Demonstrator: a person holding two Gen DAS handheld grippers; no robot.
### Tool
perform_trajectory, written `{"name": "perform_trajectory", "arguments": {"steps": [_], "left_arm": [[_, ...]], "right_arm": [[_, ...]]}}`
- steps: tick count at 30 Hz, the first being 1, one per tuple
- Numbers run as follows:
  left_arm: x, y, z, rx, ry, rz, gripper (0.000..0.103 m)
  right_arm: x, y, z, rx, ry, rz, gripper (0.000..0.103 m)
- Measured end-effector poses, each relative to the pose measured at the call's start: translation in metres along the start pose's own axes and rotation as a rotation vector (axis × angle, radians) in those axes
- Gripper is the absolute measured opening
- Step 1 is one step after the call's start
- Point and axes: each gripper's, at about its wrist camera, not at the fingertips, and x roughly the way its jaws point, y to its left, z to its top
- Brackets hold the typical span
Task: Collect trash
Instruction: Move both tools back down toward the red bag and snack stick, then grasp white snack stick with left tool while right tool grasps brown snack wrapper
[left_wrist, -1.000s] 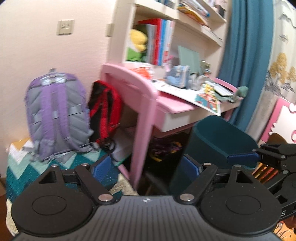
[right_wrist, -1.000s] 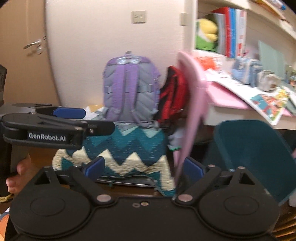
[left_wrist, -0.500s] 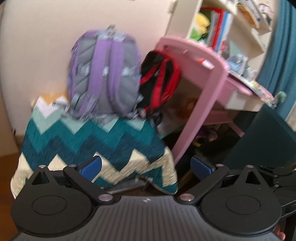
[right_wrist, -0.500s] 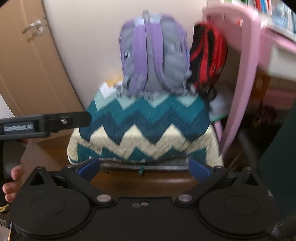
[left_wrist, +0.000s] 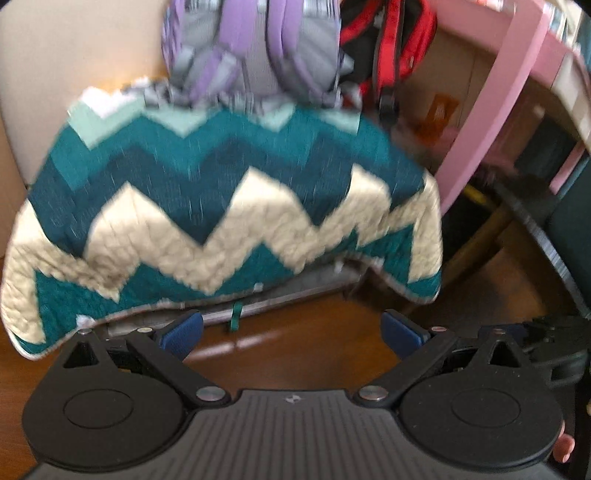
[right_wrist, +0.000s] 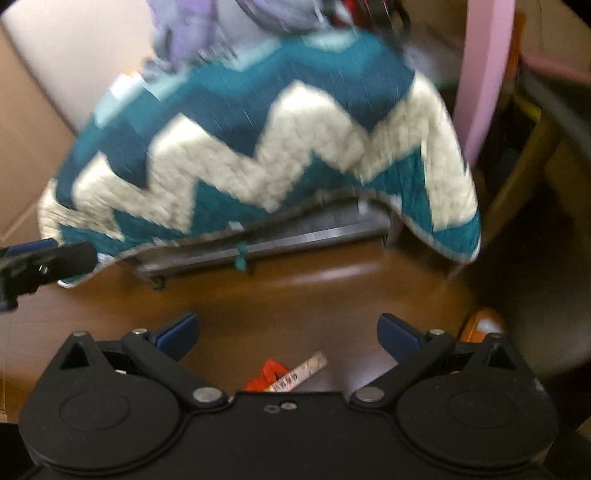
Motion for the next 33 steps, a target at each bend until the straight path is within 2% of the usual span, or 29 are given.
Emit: {"name": "perform_trajectory", "arguments": {"steps": [4, 11, 19, 24, 28, 33], "left_arm": [[0.047, -0.003, -0.028, 0.083, 0.068, 0.049, 0.103], [0.119, -0.015, -0.073, 0.219, 0.204, 0.013, 0.103], [0.198, -0.006, -0.117, 0.198, 0.349, -0.055, 0.103], [0.238, -0.006, -0.141, 0.183, 0.423, -0.081, 0.102], [0.262, -0.012, -0.158, 0.218, 0.451, -0.108, 0.101], [0.288, -0.021, -0.172, 0.29, 0.469, -0.117, 0.077]], "right_arm": [[0.05, -0.01, -0.015, -0.011, 0.107, -0.041, 0.101], [0.125, -0.011, -0.045, -0.215, 0.274, -0.086, 0.099], [0.195, -0.027, -0.085, -0.257, 0.444, -0.125, 0.094], [0.232, -0.043, -0.105, -0.216, 0.524, -0.149, 0.092], [0.251, -0.064, -0.115, -0.106, 0.576, -0.162, 0.092], [0.264, -0.09, -0.12, 0.074, 0.595, -0.175, 0.091]]}}
